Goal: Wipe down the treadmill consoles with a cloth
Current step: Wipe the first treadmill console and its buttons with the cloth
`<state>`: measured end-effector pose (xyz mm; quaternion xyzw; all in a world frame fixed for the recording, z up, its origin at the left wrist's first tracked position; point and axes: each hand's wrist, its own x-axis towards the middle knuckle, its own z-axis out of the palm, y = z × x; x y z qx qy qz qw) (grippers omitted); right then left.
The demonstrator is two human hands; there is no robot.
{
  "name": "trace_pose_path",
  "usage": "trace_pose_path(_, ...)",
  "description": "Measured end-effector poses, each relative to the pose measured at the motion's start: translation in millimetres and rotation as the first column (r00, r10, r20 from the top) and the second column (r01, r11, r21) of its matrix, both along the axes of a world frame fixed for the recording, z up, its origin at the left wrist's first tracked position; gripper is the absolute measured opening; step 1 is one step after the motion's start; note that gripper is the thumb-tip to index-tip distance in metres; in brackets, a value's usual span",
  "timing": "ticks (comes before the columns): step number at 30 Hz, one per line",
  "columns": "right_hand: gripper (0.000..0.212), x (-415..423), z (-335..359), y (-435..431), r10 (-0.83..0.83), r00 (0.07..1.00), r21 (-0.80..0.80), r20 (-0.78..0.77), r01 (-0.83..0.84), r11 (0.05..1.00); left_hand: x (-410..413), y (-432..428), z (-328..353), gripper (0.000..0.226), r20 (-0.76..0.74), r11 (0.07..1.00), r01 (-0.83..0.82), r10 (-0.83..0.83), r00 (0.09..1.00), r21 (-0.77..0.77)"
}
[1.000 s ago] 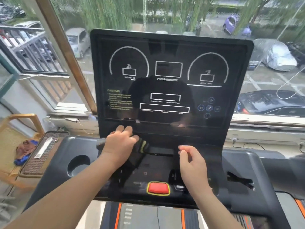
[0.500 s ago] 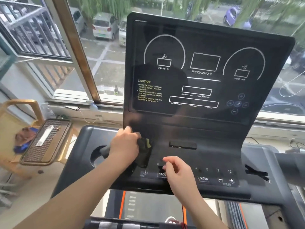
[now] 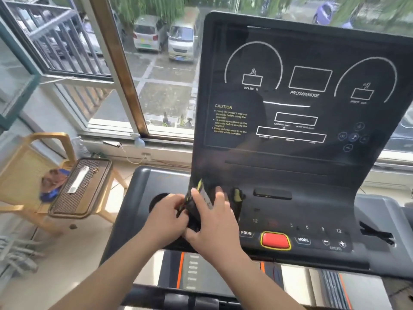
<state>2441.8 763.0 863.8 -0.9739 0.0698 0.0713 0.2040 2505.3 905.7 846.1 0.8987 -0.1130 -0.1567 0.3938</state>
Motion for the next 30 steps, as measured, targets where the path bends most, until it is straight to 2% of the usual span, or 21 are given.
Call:
trace_pose_path(3,0.068,13.2,-10.3,0.5,0.025,0.996,-0.139,0.088,-0.013,0.990,-7.3,-5.4,-17.2,0.026,0.050,0.991,-0.115,0.118,0.992,-0.064)
trace_pose_path(6,0.057,19.8,-17.1,-14.2,0.018,0.988,-0.209,0.152,0.014,0.978,-6.2,2.0,-32.0,0.022,-0.009,0.949,-0.198,0.202,0.979,-0.243)
trace_pose_path(8,0.050,15.8,-18.0,-27.2,-0.006,0.989,-0.229,0.147,0.040,0.973,0.1,8.7,-39.3,0.018,-0.010,0.936,-0.216,0.222,0.975,-0.277)
trace_pose_path(13,0.047,-9.5,-23.8,-54.2,-0.195,0.970,-0.240,0.147,0.226,0.944,-1.9,4.3,-46.4,0.023,0.103,0.977,-0.164,0.178,0.979,-0.133)
trace_pose_path(17,0.049,0.3,-26.0,-37.8,-0.217,0.962,-0.275,0.168,0.257,0.926,-4.0,-1.2,-49.1,0.020,0.173,0.986,-0.145,0.157,0.972,-0.080)
trace_pose_path(21,0.046,17.8,-28.9,-1.3,-0.055,0.976,-0.206,0.209,0.099,0.974,-3.3,-1.3,-51.8,0.025,0.181,0.979,-0.184,0.198,0.963,-0.089)
trace_pose_path(25,0.045,13.4,-25.9,-16.9,0.041,0.980,-0.157,0.192,-0.010,0.988,-3.9,-1.3,-54.7,0.026,0.197,0.978,-0.192,0.205,0.959,-0.081)
trace_pose_path(27,0.049,6.9,-28.2,-38.1,-0.045,0.984,-0.194,0.174,0.079,0.978,-4.7,-1.7,-54.9,0.024,0.203,0.981,-0.185,0.195,0.960,-0.065)
trace_pose_path(30,0.055,-4.0,-38.3,-65.4,-0.274,0.932,-0.219,0.239,0.327,0.919,-5.8,-3.6,-54.8,0.023,0.199,0.983,-0.182,0.185,0.962,-0.034)
